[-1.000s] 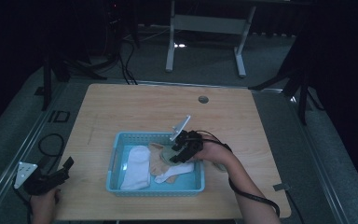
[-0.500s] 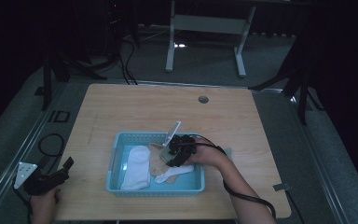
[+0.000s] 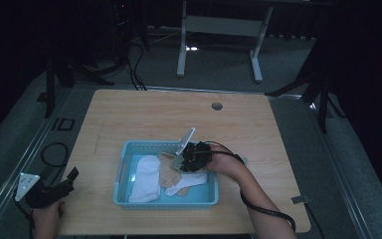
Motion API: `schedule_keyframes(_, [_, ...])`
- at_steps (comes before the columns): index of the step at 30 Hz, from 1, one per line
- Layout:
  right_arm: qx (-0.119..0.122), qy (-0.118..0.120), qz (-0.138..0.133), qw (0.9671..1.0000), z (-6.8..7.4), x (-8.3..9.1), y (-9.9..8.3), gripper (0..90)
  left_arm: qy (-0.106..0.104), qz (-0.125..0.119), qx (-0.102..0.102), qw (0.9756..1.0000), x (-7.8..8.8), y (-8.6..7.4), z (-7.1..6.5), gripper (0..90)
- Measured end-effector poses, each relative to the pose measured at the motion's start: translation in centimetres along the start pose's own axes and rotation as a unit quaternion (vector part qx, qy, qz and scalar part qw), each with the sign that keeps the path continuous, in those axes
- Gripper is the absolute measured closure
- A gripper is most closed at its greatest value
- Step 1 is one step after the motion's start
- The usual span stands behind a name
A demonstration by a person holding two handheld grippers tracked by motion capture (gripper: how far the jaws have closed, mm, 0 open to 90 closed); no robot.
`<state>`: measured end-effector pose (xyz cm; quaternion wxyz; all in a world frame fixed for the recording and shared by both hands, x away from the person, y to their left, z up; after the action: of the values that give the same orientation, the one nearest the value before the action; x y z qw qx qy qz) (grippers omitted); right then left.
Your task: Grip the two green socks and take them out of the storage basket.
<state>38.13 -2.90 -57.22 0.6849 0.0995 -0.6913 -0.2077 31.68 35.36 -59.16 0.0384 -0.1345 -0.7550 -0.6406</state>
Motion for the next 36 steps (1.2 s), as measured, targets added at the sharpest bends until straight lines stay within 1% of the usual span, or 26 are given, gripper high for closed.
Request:
schedule_keyframes(5, [0.0,-0.003,-0.018,0.9998,-0.1,1.9,0.4,79.8,0.0,0.0,0.0,1.0,0.0,0.0,0.0,2.5])
schedule_keyframes(8, [0.002,-0.007,-0.023,0.9997,0.0,2.8,0.6,79.8,0.001,0.0,0.0,1.0,0.0,0.0,0.0,2.4])
schedule_keyframes(9, [0.001,-0.004,-0.028,0.9996,0.2,3.2,0.7,79.8,0.001,0.0,0.0,1.0,0.0,0.0,0.0,2.4])
schedule_keyframes(11, [0.006,-0.008,-0.036,0.9993,0.2,3.9,1.0,79.8,0.001,0.0,0.0,1.0,0.0,0.0,0.0,2.4])
schedule_keyframes(12, [0.008,-0.006,-0.037,0.9993,0.3,4.2,1.0,79.8,0.001,0.001,0.0,1.0,0.0,0.0,0.0,2.4])
schedule_keyframes(13, [0.009,-0.011,-0.04,0.9991,0.3,4.5,1.1,79.8,0.001,0.0,0.0,1.0,0.0,0.0,0.0,2.4])
schedule_keyframes(15, [0.011,-0.01,-0.042,0.999,0.4,5.1,1.2,79.8,0.002,0.0,-0.001,1.0,0.0,0.0,0.0,2.4])
schedule_keyframes(16, [0.012,-0.015,-0.047,0.9987,0.3,5.4,1.3,79.8,0.002,0.001,-0.001,1.0,0.0,0.0,0.0,2.5])
schedule_keyframes(18, [0.013,-0.013,-0.05,0.9986,0.4,6.0,1.4,79.8,0.002,0.001,0.0,1.0,0.0,0.0,0.0,2.4])
schedule_keyframes(19, [0.011,-0.016,-0.057,0.9982,0.4,6.5,1.5,79.8,0.002,0.001,-0.001,1.0,0.0,0.0,0.0,2.5])
schedule_keyframes(20, [0.008,-0.013,-0.058,0.9982,0.5,6.8,1.5,79.8,0.002,0.001,-0.001,1.0,0.0,0.0,0.0,2.4])
schedule_keyframes(22, [0.011,-0.014,-0.06,0.998,0.5,7.1,1.6,79.8,0.003,0.001,0.0,1.0,0.0,0.0,0.0,2.4])
schedule_keyframes(23, [0.011,-0.018,-0.065,0.9977,0.4,7.7,1.7,79.7,0.003,0.001,0.0,1.0,0.0,0.0,0.0,2.4])
schedule_keyframes(24, [0.013,-0.021,-0.066,0.9975,0.4,8.0,1.7,79.8,0.003,0.001,0.0,1.0,0.0,0.0,0.0,2.5])
schedule_keyframes(25, [0.01,-0.024,-0.068,0.9973,0.4,8.3,1.8,79.7,0.003,0.001,0.0,1.0,0.0,0.0,0.0,2.4])
schedule_keyframes(29, [0.011,-0.027,-0.078,0.9965,0.3,9.4,1.8,79.7,0.003,0.002,0.0,1.0,0.0,0.0,0.0,2.5])
schedule_keyframes(30, [0.01,-0.033,-0.081,0.9961,0.2,9.7,1.8,79.7,0.002,0.002,0.0,1.0,0.0,0.0,0.0,2.4])
schedule_keyframes(32, [0.007,-0.036,-0.085,0.9957,0.0,10.3,1.8,79.7,0.002,0.002,0.0,1.0,0.0,0.0,0.0,2.4])
schedule_keyframes(33, [0.007,-0.036,-0.085,0.9957,0.0,10.3,1.8,79.7,0.002,0.002,0.0,1.0,0.0,0.0,0.0,2.5])
schedule_keyframes(36, [0.002,-0.05,-0.092,0.9945,-0.6,11.4,1.4,79.7,0.002,0.002,0.0,1.0,0.0,0.0,0.0,2.4])
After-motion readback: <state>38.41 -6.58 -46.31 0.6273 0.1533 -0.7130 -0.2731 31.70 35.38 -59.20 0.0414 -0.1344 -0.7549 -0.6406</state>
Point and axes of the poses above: each handheld gripper's, and its own axes: x roughly backward along the jaws, y roughly out of its top, z roughly to its left, the point moved 10 cm from there along -x, roughly forward along the jaws, and after that the axes turned 3 degrees about -x, right-handed, at the moved point
